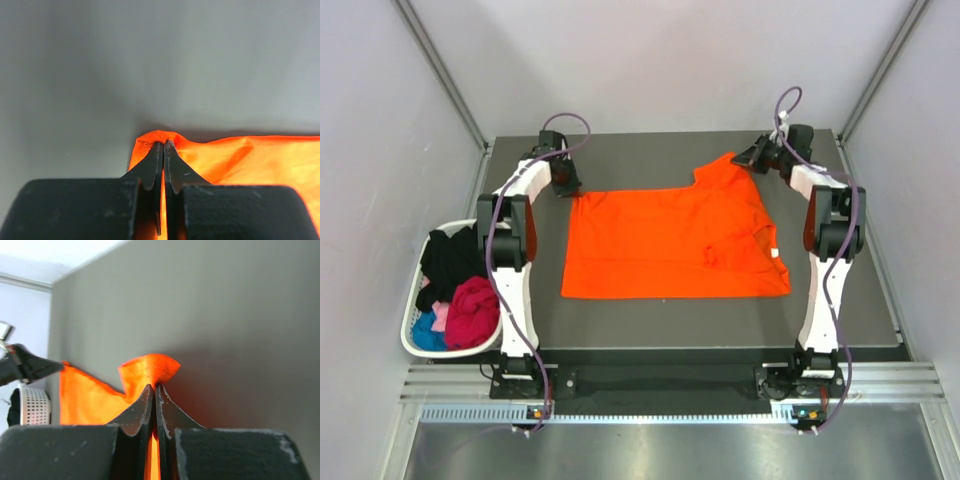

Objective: Fold and stack the t-shirts
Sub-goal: Fold the tshirt

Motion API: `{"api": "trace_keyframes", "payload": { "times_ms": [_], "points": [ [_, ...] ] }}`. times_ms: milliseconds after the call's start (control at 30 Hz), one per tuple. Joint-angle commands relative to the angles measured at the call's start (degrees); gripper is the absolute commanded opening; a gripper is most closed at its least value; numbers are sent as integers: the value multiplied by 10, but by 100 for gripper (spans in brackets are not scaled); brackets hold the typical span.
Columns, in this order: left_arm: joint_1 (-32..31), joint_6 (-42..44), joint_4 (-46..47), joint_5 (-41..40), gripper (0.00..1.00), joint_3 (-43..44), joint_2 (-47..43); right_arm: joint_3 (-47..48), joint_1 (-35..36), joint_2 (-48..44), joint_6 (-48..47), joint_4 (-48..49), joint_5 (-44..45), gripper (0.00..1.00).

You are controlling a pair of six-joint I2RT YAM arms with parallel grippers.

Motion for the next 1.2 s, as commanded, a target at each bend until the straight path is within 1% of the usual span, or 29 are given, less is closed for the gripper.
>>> {"api": "trace_keyframes", "payload": {
  "times_ms": [0,233,400,500,667,800,967,1167],
  "points": [
    [0,-8,0,-18,0,-2,-50,-17,-9,-86,-13,60,-24,0],
    [0,-29,5,-30,0,-19,-73,-76,-9,-134,-36,69,-19,0],
    [0,-33,-7,-26,0,-25,-90,-132,-10,-186,-58,59,15,0],
    [0,-35,-7,-22,0,-48,-109,-172,-10,-211,-67,62,33,0],
    [-1,-40,-11,-6,0,-97,-139,-240,-11,-250,-58,100,35,0],
    [-3,-33,-11,-11,0,-130,-163,-284,-12,-285,-65,120,48,0],
    [-4,-31,-24,-10,0,-154,-193,-332,-13,-344,-76,111,66,0],
    [-8,-33,-29,-17,0,-203,-233,-440,-20,-425,-85,109,86,0]
  ]
}}
